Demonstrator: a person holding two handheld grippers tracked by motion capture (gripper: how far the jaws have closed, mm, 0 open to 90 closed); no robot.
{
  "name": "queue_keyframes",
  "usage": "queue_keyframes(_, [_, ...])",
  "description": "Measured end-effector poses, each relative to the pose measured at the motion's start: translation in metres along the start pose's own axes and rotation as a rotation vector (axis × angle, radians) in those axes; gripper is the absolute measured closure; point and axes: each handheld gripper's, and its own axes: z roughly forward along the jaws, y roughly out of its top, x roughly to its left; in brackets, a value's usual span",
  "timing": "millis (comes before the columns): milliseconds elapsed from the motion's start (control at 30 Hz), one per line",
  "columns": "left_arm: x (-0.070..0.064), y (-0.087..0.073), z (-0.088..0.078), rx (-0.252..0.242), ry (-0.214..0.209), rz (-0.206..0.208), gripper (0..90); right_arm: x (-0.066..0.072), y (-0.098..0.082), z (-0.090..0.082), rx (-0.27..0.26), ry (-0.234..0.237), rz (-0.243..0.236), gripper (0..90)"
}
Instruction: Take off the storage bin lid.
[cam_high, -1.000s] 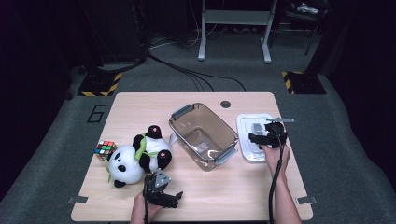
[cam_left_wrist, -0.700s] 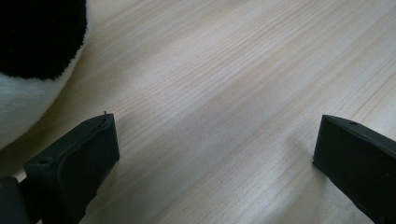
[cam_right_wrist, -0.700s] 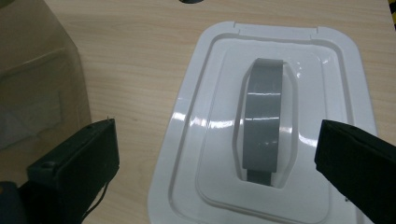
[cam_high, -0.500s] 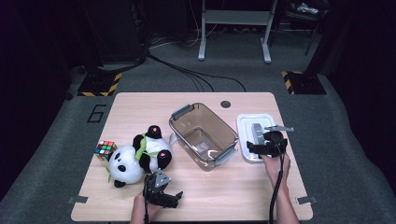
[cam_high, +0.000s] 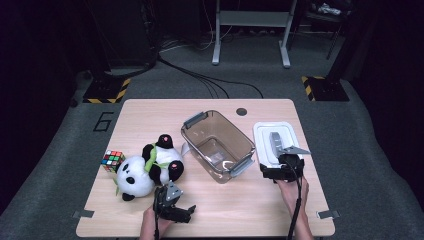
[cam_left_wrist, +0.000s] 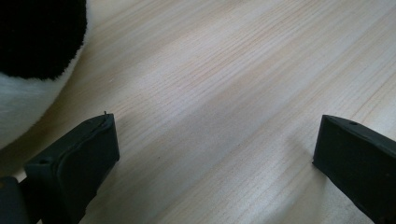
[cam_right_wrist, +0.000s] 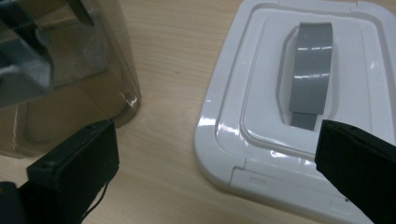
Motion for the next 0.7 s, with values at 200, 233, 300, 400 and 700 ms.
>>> queue_keyframes(200, [0.000, 0.000, 0.000, 0.000, 0.001, 0.000, 0.0, 0.005, -0.017, 0.002, 0.017, 0.011, -0.004, 0.0])
queue_keyframes(233, [0.000, 0.000, 0.000, 0.000, 0.003, 0.003, 0.0, 0.007, -0.020, 0.002, 0.023, 0.014, 0.000, 0.0])
queue_keyframes(300, [0.000, 0.000, 0.000, 0.000, 0.000, 0.000, 0.0, 0.009, -0.026, 0.002, 0.031, 0.017, -0.005, 0.0])
queue_keyframes(400, [0.000, 0.000, 0.000, 0.000, 0.001, 0.001, 0.0, 0.014, -0.036, 0.002, 0.034, 0.021, -0.009, 0.0])
queue_keyframes(700, [0.000, 0.000, 0.000, -0.001, 0.001, 0.001, 0.2, 0.028, -0.061, 0.001, 0.033, 0.028, -0.022, 0.0])
